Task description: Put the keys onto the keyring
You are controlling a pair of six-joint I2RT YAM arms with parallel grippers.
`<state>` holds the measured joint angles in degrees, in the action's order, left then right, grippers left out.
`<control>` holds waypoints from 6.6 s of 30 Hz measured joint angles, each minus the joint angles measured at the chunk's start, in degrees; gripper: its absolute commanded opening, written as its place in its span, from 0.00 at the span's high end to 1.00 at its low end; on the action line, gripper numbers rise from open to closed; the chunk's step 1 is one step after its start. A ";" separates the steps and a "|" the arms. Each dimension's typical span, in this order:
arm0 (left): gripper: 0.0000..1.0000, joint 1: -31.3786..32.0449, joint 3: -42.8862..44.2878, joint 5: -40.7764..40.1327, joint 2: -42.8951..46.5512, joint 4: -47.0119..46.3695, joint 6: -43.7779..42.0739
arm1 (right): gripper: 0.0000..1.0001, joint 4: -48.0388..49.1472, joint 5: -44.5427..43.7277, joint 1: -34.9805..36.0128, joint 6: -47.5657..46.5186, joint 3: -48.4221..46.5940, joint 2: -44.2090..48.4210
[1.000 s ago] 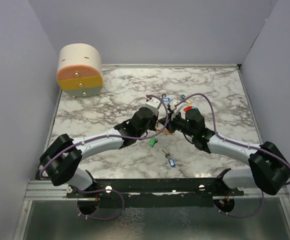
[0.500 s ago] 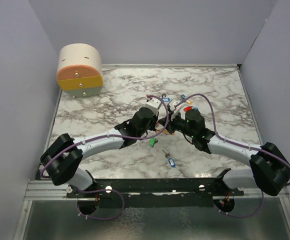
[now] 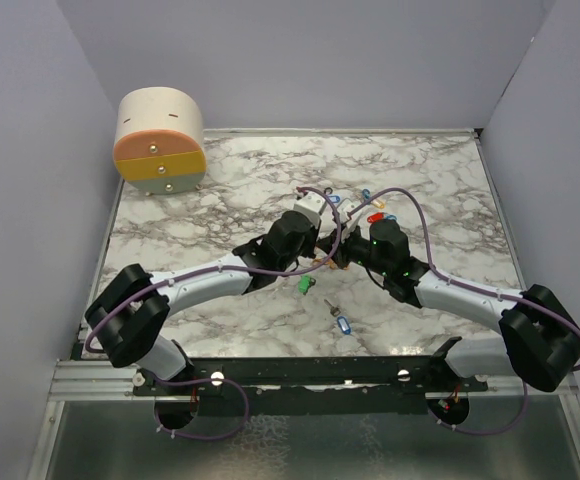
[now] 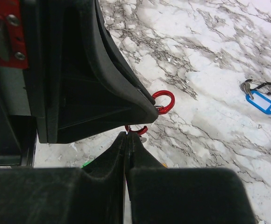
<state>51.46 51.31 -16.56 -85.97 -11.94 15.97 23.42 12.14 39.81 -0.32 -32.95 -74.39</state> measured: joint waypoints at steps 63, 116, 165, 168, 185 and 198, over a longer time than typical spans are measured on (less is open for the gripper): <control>0.01 -1.27 -6.21 -9.49 9.03 3.93 4.94 | 0.46 -6.99 -25.70 -8.28 9.70 -20.79 -26.53; 0.23 1.18 -5.14 2.56 -9.44 0.15 -2.49 | 0.47 -20.96 -17.84 -8.28 13.70 -9.09 -0.72; 0.47 -4.44 -1.86 14.60 -18.51 -9.07 -4.98 | 0.47 -20.87 -18.03 -8.37 14.21 -8.17 7.15; 0.50 -4.44 -2.47 14.60 -18.10 -9.29 -4.66 | 0.47 -20.87 -18.03 -8.37 14.21 -8.17 7.15; 0.86 -4.09 -3.06 13.27 -17.77 -9.31 -3.69 | 0.47 -20.87 -18.05 -8.37 14.21 -8.17 7.15; 1.00 -3.32 -3.02 10.03 -16.24 -6.08 -3.19 | 0.51 -22.27 -17.29 -8.37 14.67 -8.11 7.72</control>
<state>48.14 48.29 -6.52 -102.21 -18.02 12.78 1.15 -5.15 31.44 14.35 -41.06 -66.67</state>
